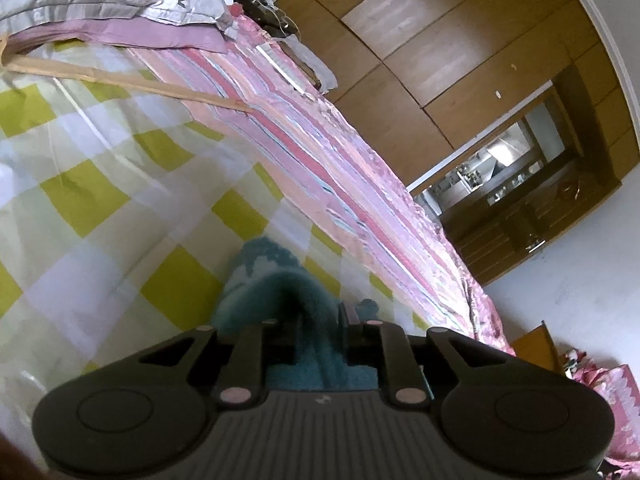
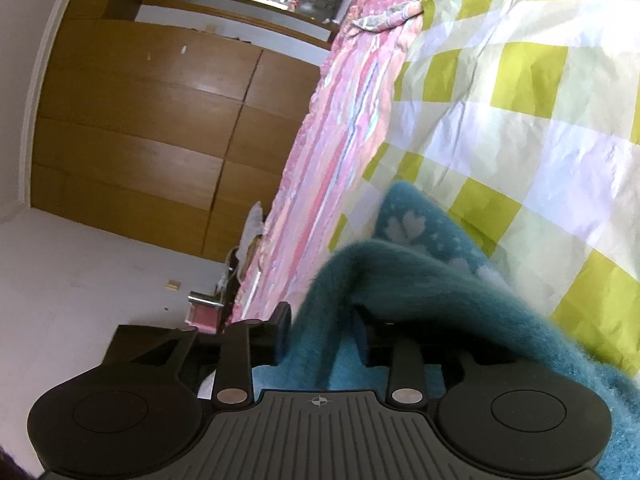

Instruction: Fold small clothes

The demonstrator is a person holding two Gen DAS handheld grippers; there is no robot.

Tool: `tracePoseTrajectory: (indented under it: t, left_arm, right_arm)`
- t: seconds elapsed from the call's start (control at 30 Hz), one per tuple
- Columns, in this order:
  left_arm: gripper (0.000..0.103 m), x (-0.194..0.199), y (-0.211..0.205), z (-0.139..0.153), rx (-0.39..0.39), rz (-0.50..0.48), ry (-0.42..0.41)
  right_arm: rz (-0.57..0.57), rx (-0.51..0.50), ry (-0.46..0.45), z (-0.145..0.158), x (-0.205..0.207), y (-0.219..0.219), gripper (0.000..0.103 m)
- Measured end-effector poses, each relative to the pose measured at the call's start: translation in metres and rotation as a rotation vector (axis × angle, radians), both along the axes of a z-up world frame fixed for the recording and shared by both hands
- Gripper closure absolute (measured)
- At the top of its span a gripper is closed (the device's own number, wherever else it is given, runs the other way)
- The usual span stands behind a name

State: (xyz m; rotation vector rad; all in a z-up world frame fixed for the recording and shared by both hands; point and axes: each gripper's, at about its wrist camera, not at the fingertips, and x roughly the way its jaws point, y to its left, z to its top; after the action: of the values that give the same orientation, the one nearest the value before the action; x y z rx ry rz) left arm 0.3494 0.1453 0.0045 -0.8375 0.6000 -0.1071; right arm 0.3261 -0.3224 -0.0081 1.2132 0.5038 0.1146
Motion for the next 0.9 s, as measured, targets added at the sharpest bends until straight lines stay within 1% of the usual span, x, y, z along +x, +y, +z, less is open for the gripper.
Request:
tracePoseTrajectory:
  t: [0.07, 0.2, 0.27, 0.33, 0.37, 0.43, 0.5, 0.6, 0.67, 0.73, 0.83, 0.9]
  left_arm:
    - [0.079, -0.001, -0.002, 0.003, 0.017, 0.005, -0.007]
    - [0.077, -0.001, -0.007, 0.005, 0.045, 0.010, -0.009]
    - [0.072, -0.001, -0.008, 0.005, 0.035, 0.013, -0.012]
    - [0.068, -0.002, -0.007, 0.006, 0.006, 0.016, -0.019]
    - [0.066, -0.002, -0.006, 0.007, -0.007, 0.022, -0.023]
    - [0.065, -0.004, -0.005, 0.010, -0.004, 0.041, -0.031]
    - [0.064, -0.007, -0.004, 0.014, 0.034, 0.067, -0.039]
    - [0.061, -0.015, -0.003, 0.021, 0.158, 0.141, -0.054]
    - [0.060, -0.020, 0.001, 0.023, 0.188, 0.162, -0.052]
    - [0.060, -0.026, 0.003, 0.022, 0.206, 0.158, -0.054]
    - [0.060, -0.040, -0.004, 0.020, 0.295, 0.132, -0.055]
    - [0.059, -0.049, -0.010, 0.016, 0.338, 0.109, -0.050]
  right_arm:
    - [-0.009, -0.011, -0.007, 0.002, -0.002, -0.001, 0.063]
    - [-0.067, -0.048, -0.034, 0.009, -0.009, -0.013, 0.057]
    - [-0.075, -0.107, -0.039, 0.015, -0.010, -0.016, 0.057]
    - [-0.051, -0.187, -0.029, 0.022, -0.010, -0.013, 0.057]
    - [-0.043, -0.229, -0.026, 0.025, -0.010, -0.012, 0.057]
    - [-0.036, -0.291, -0.021, 0.028, -0.010, -0.009, 0.057]
    - [-0.035, -0.339, -0.009, 0.029, -0.010, -0.007, 0.057]
    - [-0.025, -0.412, 0.007, 0.030, -0.008, -0.002, 0.057]
    - [-0.016, -0.488, 0.020, 0.033, -0.006, 0.005, 0.058]
    - [-0.006, -0.573, 0.031, 0.035, -0.005, 0.012, 0.059]
    - [-0.001, -0.672, 0.049, 0.038, -0.002, 0.022, 0.059]
    - [0.005, -0.734, 0.079, 0.038, 0.001, 0.028, 0.060]
